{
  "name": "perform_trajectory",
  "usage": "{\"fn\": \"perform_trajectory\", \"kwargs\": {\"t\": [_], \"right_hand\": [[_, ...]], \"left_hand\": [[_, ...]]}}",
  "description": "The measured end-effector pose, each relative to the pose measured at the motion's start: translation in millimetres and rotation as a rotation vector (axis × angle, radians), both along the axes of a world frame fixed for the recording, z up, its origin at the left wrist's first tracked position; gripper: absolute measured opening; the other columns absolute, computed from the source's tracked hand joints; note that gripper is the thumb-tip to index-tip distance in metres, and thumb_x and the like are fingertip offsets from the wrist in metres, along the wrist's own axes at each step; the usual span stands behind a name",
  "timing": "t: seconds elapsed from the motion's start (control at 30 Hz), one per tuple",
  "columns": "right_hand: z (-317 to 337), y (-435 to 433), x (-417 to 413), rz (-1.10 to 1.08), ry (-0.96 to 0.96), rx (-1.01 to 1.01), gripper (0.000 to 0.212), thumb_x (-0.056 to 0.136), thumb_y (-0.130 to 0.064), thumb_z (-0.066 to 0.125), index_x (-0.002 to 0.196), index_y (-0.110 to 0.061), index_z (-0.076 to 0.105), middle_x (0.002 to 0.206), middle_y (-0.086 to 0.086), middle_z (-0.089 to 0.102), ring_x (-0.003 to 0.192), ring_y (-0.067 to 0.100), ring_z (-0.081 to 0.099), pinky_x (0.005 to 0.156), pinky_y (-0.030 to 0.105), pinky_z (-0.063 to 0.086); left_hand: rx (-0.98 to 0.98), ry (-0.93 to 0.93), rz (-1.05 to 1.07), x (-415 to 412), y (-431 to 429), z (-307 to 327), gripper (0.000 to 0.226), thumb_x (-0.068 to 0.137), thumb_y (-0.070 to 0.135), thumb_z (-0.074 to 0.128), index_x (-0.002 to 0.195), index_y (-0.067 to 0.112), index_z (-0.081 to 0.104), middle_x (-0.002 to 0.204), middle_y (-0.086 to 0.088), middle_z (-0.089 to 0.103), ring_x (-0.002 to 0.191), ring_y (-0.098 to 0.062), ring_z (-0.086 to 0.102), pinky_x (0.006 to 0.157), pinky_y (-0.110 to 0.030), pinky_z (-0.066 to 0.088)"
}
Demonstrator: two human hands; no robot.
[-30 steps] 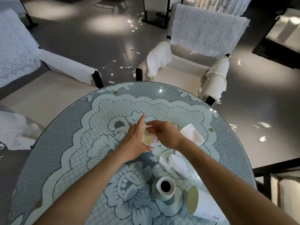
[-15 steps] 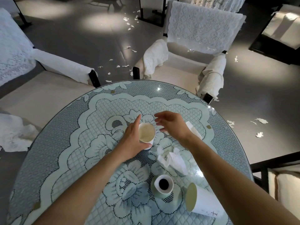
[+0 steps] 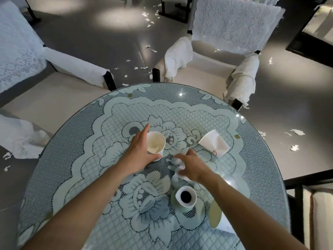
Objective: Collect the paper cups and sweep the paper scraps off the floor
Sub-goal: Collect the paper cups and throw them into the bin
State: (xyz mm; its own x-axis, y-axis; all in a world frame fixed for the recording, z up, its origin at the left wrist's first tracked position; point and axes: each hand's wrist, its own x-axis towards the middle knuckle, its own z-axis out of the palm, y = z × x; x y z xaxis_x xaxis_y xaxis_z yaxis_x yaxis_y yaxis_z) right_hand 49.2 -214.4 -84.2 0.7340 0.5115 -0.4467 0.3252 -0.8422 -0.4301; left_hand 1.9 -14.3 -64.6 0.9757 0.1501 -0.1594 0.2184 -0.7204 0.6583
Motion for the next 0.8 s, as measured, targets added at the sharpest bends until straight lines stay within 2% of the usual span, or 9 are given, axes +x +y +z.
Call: {"fn": "perform_trajectory", "kwargs": {"t": [0.07,0.17,0.3,0.4,0.5,0.6,0.63,0.7,0.8], "right_hand": [[-2,5,0,0.062,-0.085,0.039,0.032,0.091,-0.015,0.060,0.122,-0.020,0.063,0.111,0.007,0.053,0.102,0.022,0.056,0.081,0.020,0.040],[2,9,8,-0.076,-0.111,0.172,0.018,0.089,-0.012,0.063,0.104,-0.011,0.073,0.104,0.004,0.068,0.095,0.015,0.062,0.077,0.016,0.042],[44,17,36,-0.577,0.062,0.710,0.003,0.084,-0.016,0.072,0.085,-0.014,0.073,0.083,-0.003,0.071,0.073,0.009,0.061,0.071,0.025,0.050],[76,32,44,-0.635,0.189,1.001,0.008,0.082,-0.012,0.073,0.078,-0.017,0.069,0.074,-0.006,0.068,0.070,0.011,0.063,0.070,0.029,0.054],[83,46,37,-0.483,0.120,0.868,0.004,0.087,-0.018,0.069,0.083,-0.020,0.069,0.085,-0.005,0.070,0.076,0.010,0.065,0.072,0.026,0.053],[74,43,30,-0.301,-0.017,0.590,0.018,0.092,-0.032,0.060,0.101,-0.024,0.073,0.102,-0.008,0.070,0.094,0.008,0.061,0.075,0.010,0.043],[70,40,29,-0.239,-0.056,0.505,0.024,0.093,-0.037,0.057,0.107,-0.025,0.072,0.110,-0.009,0.068,0.102,0.008,0.056,0.083,0.013,0.039],[67,35,27,-0.117,-0.141,0.341,0.034,0.096,-0.045,0.048,0.113,-0.025,0.069,0.122,-0.011,0.062,0.118,0.011,0.042,0.097,0.031,0.024],[65,29,26,-0.050,-0.193,0.231,0.039,0.097,-0.049,0.041,0.115,-0.026,0.067,0.125,-0.015,0.060,0.126,0.012,0.031,0.099,0.038,0.012]], "left_hand": [[-0.011,-0.003,0.002,-2,2,1,0.116,0.069,0.031,0.082,0.151,0.026,0.000,0.152,-0.005,0.022,0.137,-0.023,0.026,0.109,-0.050,0.031],[-0.014,-0.005,0.000,-4,4,1,0.117,0.069,0.031,0.082,0.151,0.026,-0.001,0.152,-0.004,0.021,0.137,-0.023,0.025,0.110,-0.050,0.030],[-0.014,-0.012,-0.018,0,-2,2,0.118,0.070,0.035,0.081,0.151,0.028,-0.004,0.147,-0.005,0.026,0.132,-0.020,0.028,0.107,-0.044,0.031],[-0.041,-0.017,-0.031,6,-10,4,0.120,0.069,0.035,0.082,0.150,0.031,-0.006,0.152,-0.002,0.022,0.136,-0.018,0.023,0.107,-0.041,0.028],[-0.071,-0.022,0.000,13,-17,6,0.125,0.068,0.035,0.082,0.147,0.038,-0.015,0.153,-0.002,0.024,0.137,-0.019,0.027,0.109,-0.042,0.029],[-0.098,-0.055,0.042,18,-19,6,0.126,0.069,0.030,0.082,0.143,0.045,-0.020,0.152,-0.008,0.026,0.134,-0.022,0.033,0.103,-0.036,0.036],[-0.102,-0.070,0.048,19,-19,6,0.126,0.070,0.028,0.082,0.143,0.044,-0.019,0.149,-0.010,0.029,0.132,-0.023,0.036,0.099,-0.033,0.036],[-0.096,-0.100,0.044,20,-19,4,0.125,0.069,0.025,0.083,0.146,0.041,-0.015,0.141,-0.010,0.036,0.125,-0.023,0.040,0.091,-0.028,0.037],[-0.084,-0.117,0.035,21,-23,2,0.123,0.069,0.027,0.083,0.148,0.036,-0.011,0.141,-0.009,0.034,0.120,-0.018,0.042,0.084,-0.024,0.037]]}}
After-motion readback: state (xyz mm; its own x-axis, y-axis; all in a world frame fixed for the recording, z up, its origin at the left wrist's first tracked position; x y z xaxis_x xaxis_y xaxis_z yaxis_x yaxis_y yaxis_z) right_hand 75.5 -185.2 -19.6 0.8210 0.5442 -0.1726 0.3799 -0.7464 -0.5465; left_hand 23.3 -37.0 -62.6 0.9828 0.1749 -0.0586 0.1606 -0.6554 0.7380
